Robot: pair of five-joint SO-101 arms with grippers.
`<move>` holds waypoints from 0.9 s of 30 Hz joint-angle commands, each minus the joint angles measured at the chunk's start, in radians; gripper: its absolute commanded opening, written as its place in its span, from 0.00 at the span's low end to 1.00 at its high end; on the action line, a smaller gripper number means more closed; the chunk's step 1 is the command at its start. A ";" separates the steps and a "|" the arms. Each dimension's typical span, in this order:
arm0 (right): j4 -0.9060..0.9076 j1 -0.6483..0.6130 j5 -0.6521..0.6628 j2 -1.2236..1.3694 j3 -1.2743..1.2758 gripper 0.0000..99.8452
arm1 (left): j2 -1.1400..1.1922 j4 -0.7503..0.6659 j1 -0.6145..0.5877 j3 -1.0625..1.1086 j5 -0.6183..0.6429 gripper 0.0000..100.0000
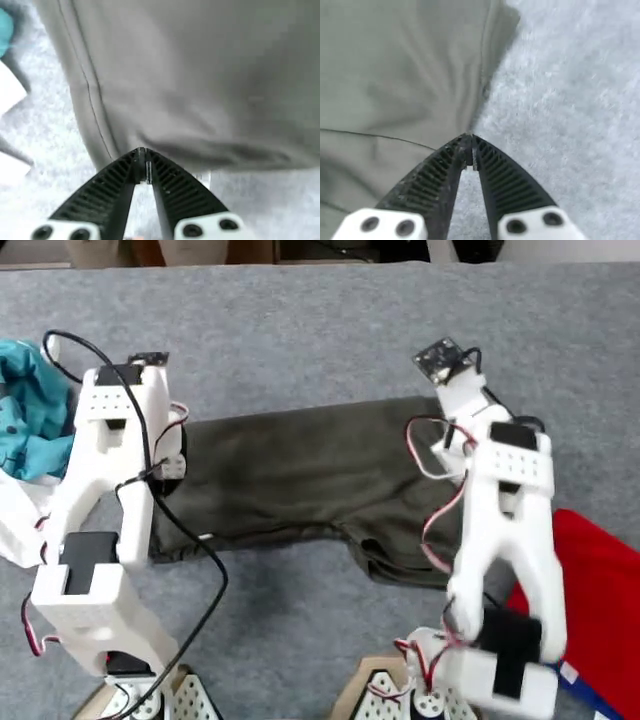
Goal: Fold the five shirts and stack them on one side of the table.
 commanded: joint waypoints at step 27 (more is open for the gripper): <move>-0.011 0.004 0.043 0.407 -0.185 0.00 | -0.211 -0.382 -0.101 0.664 -0.124 0.02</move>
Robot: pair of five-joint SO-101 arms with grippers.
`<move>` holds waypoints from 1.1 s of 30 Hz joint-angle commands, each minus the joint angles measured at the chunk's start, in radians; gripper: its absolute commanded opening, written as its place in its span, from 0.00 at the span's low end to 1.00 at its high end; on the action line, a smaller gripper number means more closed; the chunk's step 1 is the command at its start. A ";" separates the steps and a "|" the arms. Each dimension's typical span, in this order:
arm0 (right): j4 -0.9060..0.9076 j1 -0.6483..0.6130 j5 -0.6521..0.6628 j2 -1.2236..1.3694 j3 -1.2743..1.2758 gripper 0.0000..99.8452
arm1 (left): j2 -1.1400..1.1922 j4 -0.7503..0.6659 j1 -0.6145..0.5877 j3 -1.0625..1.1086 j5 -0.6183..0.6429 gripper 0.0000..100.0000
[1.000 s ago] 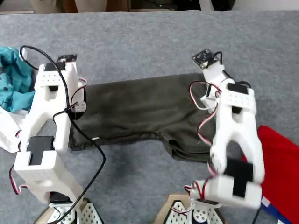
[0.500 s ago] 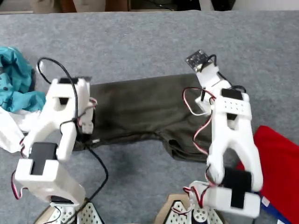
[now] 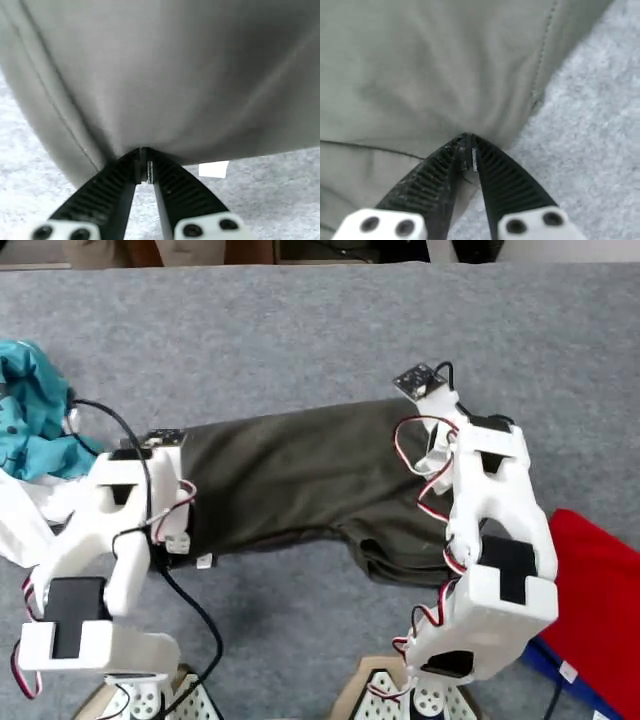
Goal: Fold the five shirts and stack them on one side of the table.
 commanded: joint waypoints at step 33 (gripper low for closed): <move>0.486 -0.073 0.690 -1.274 0.746 0.15 | -0.303 0.319 -0.112 -0.235 -0.132 0.02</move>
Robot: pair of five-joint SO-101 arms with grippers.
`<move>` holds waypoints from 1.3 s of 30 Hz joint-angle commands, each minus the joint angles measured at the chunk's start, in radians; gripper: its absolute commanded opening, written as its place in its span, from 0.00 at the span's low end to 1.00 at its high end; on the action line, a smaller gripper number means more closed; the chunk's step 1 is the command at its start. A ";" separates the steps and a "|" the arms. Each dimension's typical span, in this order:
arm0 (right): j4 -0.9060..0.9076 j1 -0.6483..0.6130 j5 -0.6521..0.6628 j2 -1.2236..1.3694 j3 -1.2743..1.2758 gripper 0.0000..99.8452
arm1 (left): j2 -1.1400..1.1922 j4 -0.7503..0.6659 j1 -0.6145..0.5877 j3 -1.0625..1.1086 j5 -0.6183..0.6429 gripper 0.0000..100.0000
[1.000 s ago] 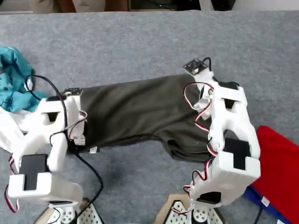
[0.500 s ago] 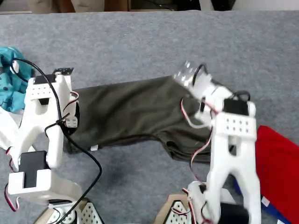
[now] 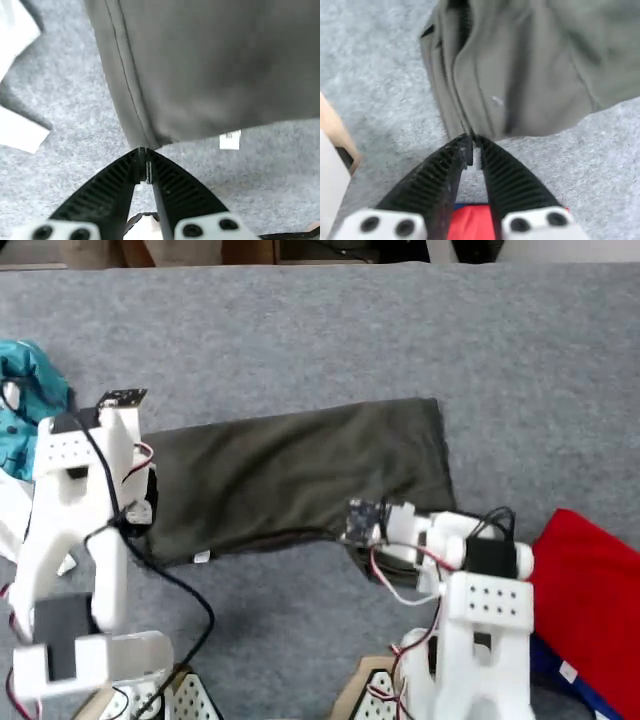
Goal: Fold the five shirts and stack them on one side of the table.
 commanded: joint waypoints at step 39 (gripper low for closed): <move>-0.407 -0.070 0.097 0.608 0.012 0.01 | -0.209 -0.035 0.002 0.178 -0.009 0.02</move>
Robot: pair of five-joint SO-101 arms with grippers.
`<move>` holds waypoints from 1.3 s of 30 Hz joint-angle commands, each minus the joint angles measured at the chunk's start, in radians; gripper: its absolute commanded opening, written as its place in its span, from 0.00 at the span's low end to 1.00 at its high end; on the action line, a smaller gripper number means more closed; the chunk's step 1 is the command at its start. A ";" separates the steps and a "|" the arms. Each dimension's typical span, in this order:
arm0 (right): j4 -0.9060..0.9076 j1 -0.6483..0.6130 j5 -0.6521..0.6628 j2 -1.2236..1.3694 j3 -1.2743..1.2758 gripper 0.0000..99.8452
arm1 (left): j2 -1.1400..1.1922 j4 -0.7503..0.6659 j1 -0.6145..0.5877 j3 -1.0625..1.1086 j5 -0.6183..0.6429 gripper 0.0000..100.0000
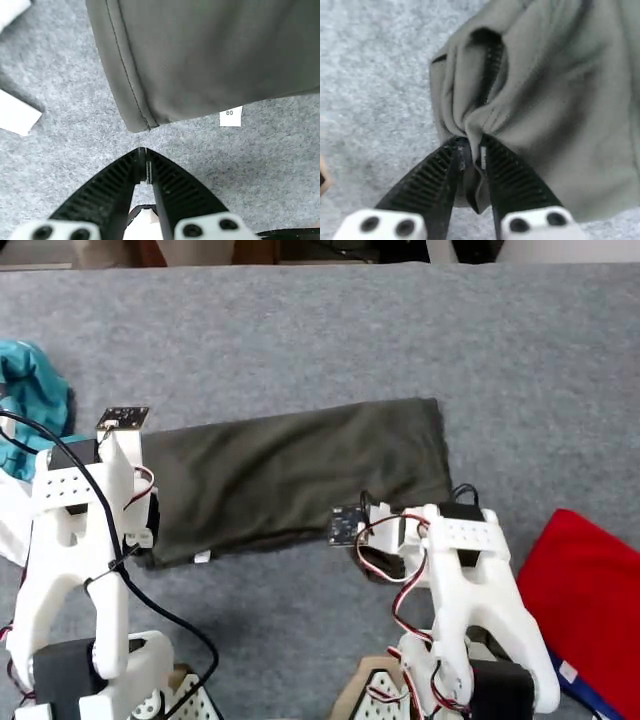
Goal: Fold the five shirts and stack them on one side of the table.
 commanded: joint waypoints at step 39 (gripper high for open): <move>0.212 -0.191 -0.160 0.780 -1.282 0.21 | -0.031 -0.008 -0.005 -0.014 0.000 0.02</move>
